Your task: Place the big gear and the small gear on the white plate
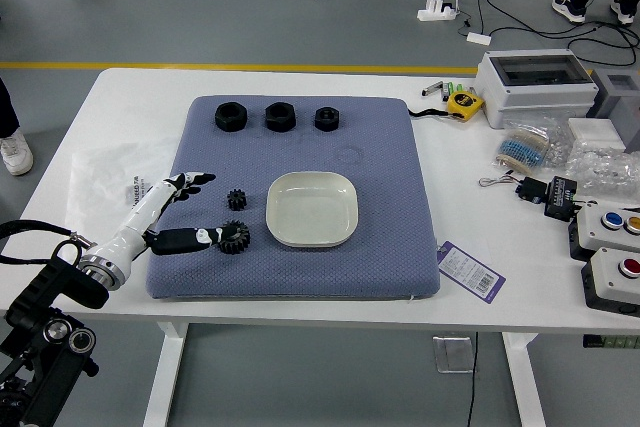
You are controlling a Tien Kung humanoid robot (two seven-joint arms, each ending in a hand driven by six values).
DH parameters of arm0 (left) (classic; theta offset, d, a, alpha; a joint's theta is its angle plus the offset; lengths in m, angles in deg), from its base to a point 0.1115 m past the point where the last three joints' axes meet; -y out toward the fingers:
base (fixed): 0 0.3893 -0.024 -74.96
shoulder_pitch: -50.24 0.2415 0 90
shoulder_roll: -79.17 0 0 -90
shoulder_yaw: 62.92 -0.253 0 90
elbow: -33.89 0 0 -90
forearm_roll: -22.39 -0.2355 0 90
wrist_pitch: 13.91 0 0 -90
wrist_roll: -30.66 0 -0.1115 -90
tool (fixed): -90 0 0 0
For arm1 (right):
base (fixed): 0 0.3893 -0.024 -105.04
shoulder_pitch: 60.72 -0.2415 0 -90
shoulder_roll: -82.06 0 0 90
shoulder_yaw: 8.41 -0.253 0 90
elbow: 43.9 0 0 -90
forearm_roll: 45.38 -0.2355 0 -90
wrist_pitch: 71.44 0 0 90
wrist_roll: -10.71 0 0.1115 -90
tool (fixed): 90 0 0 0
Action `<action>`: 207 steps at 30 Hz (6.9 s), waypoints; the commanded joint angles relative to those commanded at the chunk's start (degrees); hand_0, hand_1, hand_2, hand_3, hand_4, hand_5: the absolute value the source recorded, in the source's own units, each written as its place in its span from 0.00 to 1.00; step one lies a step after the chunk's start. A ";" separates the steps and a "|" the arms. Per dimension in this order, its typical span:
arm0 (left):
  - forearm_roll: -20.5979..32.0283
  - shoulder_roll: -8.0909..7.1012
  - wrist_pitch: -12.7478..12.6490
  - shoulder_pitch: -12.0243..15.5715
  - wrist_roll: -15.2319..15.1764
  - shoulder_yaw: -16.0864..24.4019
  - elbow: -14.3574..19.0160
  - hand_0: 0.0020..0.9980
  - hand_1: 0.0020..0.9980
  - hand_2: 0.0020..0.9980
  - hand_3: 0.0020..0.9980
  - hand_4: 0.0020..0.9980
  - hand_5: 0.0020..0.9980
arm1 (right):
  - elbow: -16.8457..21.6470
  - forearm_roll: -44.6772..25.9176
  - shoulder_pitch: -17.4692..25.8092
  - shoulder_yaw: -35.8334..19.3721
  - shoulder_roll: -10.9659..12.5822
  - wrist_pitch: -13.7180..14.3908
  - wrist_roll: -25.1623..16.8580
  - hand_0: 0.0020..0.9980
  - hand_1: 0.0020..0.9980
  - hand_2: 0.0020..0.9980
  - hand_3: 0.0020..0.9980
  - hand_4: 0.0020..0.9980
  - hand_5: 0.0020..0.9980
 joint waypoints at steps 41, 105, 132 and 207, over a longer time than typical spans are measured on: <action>-5.57 -0.43 -2.72 -6.45 -1.23 -9.10 -10.97 0.68 0.68 0.72 0.76 0.93 0.09 | 0.09 1.95 0.33 -1.10 -0.09 0.19 0.73 0.68 0.66 0.74 0.59 0.81 0.71; -3.28 -0.12 -11.16 -10.14 -6.16 -10.29 -9.16 0.37 0.47 0.51 0.56 0.68 0.12 | 0.09 0.36 -0.69 -0.27 0.22 0.18 0.15 0.68 0.66 0.74 0.59 0.81 0.72; 5.81 3.62 -19.06 -29.26 -12.31 -28.59 -32.78 0.37 0.47 0.52 0.57 0.66 0.10 | 0.40 2.57 -0.74 -1.60 0.22 0.71 0.96 0.68 0.66 0.74 0.59 0.81 0.72; -5.39 -3.03 -8.91 -33.63 -9.46 -28.47 -39.59 0.57 0.63 0.67 0.59 0.84 0.09 | 0.41 1.55 -1.21 -1.16 0.24 0.79 0.65 0.68 0.66 0.74 0.59 0.80 0.71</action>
